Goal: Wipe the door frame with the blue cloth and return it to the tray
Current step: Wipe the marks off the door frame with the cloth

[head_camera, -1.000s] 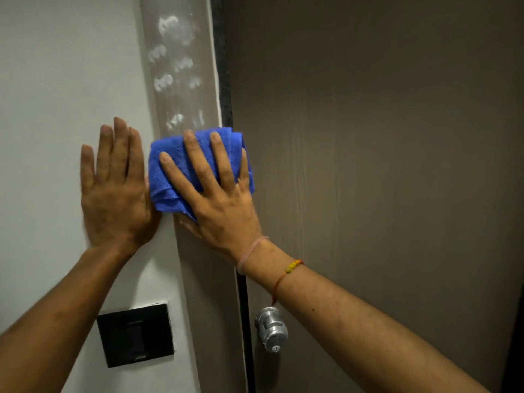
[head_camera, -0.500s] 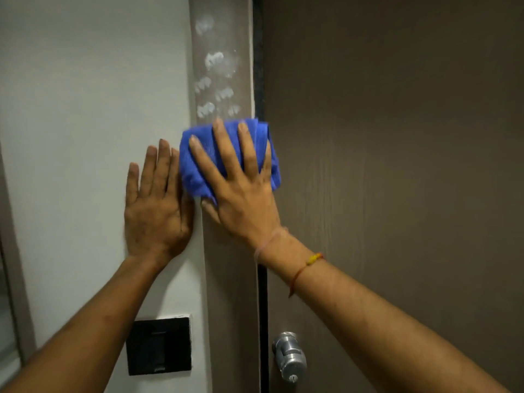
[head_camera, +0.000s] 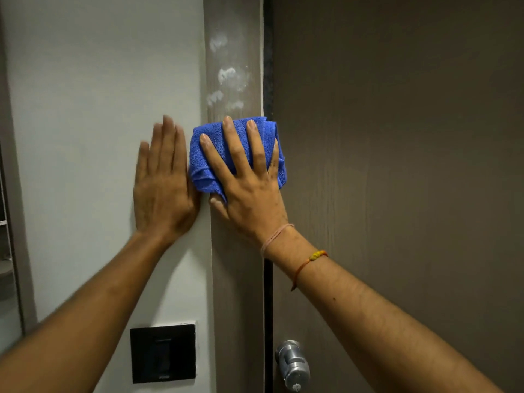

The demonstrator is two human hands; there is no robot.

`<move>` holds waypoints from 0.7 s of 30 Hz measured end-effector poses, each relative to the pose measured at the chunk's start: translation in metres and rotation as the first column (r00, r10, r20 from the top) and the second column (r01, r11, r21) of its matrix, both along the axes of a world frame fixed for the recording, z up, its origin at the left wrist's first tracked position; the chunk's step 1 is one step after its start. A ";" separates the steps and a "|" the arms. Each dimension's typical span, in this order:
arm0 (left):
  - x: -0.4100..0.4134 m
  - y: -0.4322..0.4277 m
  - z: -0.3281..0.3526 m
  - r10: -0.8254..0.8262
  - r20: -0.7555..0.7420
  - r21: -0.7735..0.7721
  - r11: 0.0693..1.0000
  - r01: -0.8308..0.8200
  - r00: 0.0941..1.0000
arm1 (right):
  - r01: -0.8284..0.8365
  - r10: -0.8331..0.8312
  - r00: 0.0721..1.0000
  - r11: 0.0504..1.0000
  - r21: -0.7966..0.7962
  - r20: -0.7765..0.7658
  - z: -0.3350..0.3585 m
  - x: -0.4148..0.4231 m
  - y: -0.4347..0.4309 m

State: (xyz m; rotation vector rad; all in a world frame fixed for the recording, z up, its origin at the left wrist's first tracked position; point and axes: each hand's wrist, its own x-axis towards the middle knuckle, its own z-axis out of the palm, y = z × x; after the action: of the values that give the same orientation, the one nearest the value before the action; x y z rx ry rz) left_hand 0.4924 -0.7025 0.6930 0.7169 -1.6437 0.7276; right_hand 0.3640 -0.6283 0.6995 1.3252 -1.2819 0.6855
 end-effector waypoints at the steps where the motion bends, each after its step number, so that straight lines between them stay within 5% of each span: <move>1: 0.000 0.001 0.015 0.007 -0.003 -0.014 1.000 -0.007 1.000 | -0.007 0.006 1.000 1.000 0.007 0.007 0.001 0.000 0.000; 8: 0.004 -0.006 0.061 0.171 0.065 0.018 0.985 -0.173 0.983 | -0.092 0.092 0.995 0.996 -0.001 0.029 0.000 0.000 -0.003; 18: 0.003 -0.010 0.058 0.084 -0.019 0.001 0.997 -0.084 0.996 | -0.067 0.068 0.997 0.997 -0.046 0.037 0.091 0.004 -0.008; 21: 0.004 -0.012 0.057 0.076 -0.009 0.007 0.997 -0.076 0.997 | -0.079 0.087 0.992 0.994 -0.081 0.090 0.068 0.009 -0.010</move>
State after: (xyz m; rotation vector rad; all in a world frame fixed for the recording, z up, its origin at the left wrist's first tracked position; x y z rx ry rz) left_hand 0.4969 -0.7147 0.7501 0.7897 -1.6185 0.7725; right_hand 0.3731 -0.6388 0.7675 1.3021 -1.2669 0.8554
